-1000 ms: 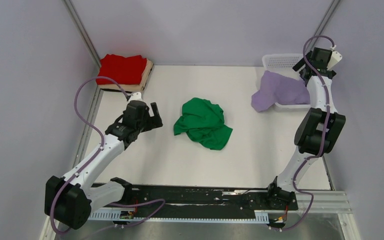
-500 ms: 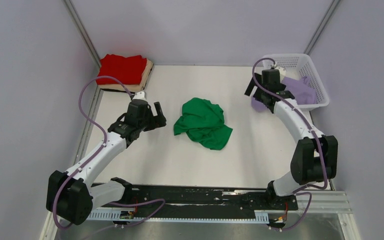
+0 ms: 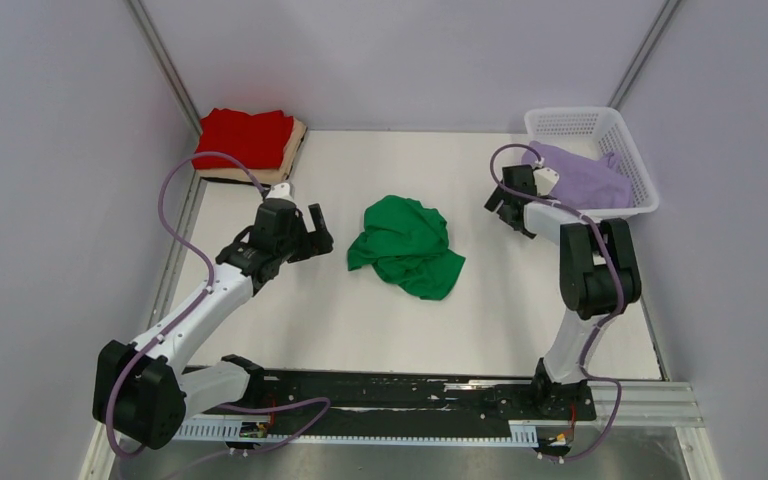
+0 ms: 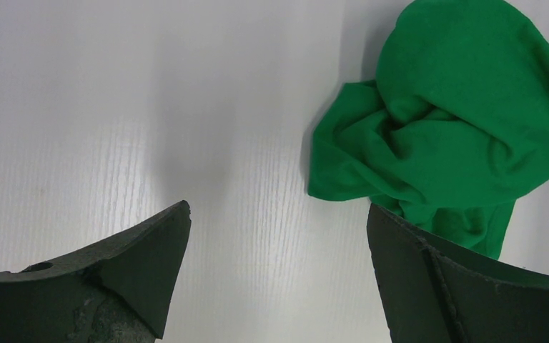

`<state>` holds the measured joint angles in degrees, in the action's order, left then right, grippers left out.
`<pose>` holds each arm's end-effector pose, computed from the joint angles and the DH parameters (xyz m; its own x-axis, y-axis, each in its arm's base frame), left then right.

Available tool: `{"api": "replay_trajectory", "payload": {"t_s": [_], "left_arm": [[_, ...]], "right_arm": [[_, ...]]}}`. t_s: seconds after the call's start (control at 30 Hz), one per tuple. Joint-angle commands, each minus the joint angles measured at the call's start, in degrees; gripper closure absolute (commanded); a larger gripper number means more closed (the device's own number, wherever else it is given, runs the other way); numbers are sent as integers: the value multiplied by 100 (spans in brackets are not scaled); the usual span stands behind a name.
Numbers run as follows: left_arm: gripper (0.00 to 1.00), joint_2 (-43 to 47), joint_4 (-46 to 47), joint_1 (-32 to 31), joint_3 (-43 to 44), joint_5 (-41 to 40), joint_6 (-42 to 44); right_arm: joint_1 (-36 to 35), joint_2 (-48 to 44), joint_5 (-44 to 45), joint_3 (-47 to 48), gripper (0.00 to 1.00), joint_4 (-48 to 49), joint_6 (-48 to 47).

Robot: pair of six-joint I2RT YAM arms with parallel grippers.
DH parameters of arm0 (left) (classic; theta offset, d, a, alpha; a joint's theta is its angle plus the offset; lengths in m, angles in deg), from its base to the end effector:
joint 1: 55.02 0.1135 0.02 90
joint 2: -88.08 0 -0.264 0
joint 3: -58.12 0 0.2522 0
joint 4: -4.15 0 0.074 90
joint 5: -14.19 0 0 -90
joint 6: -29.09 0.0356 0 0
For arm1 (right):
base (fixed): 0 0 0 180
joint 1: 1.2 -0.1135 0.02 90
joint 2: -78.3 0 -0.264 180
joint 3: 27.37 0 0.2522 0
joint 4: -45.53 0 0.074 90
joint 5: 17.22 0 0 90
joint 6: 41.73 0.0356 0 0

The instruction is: Fold and stack the t-shirts

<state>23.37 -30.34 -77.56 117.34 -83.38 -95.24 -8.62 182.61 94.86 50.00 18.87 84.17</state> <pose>0.2253 -0.0884 0.2578 -0.6518 -0.3348 -0.6805 -0.0979 0.9269 -0.3622 0.3722 0.0350 0.1689 -0.5870 0.4715 -0.6581 0.5503 0.8286 0.1029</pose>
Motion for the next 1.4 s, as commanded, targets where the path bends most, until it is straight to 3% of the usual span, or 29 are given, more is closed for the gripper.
{"api": "replay_trajectory", "payload": {"t_s": [0.0, 0.03, 0.07, 0.13, 0.17, 0.2, 0.47, 0.7, 0.77, 0.83, 0.87, 0.9, 0.93, 1.0, 1.13, 1.37], "left_arm": [[0, 187, 69, -18, 122, -89, -56], [0, 237, 47, -21, 122, -142, -50], [0, 265, -2, -22, 122, -171, -40], [0, 349, -87, -22, 136, -274, -8], [0, 416, -114, -22, 134, -353, -1], [0, 446, -150, -22, 132, -391, 7], [0, 591, -171, -19, 157, -570, 63], [0, 376, -114, -22, 218, -557, 40], [0, 320, -81, -22, 218, -541, 28], [0, 250, -56, -20, 225, -506, 32], [0, 196, -46, -21, 231, -464, 31], [0, 156, -4, -22, 239, -433, 36], [0, 69, 15, -22, 251, -362, 37], [0, -75, 61, -19, 321, -215, 45], [0, -373, 215, -22, 364, 237, 95], [0, -1004, 867, -22, 119, 1552, 351]], "right_arm": [[21, 429, 437, 488, 12, 1040, 299], [21, 497, 467, 523, 20, 1215, 272], [17, 531, 471, 572, 34, 1319, 232], [9, 481, 541, 634, 79, 1500, 144], [12, 388, 603, 638, 92, 1570, 97], [12, 275, 627, 627, 98, 1642, -17], [283, -906, 672, 766, 100, 1966, -1024], [1611, -1101, 357, 1194, 100, 1949, -887], [2075, -899, 111, 1515, 100, 1503, -678], [2319, -607, -161, 2000, 91, 415, -462], [2334, -538, -263, 2135, 77, 186, -439], [2311, -568, -498, 2126, 51, 144, -553], [2258, -657, -751, 2041, 32, 144, -691], [2048, -918, -1010, 1841, 9, 188, -972], [1563, -1627, -1975, 1234, 0, 309, -1597], [1165, -2561, -5872, -749, 5, 1128, -1725]]}}
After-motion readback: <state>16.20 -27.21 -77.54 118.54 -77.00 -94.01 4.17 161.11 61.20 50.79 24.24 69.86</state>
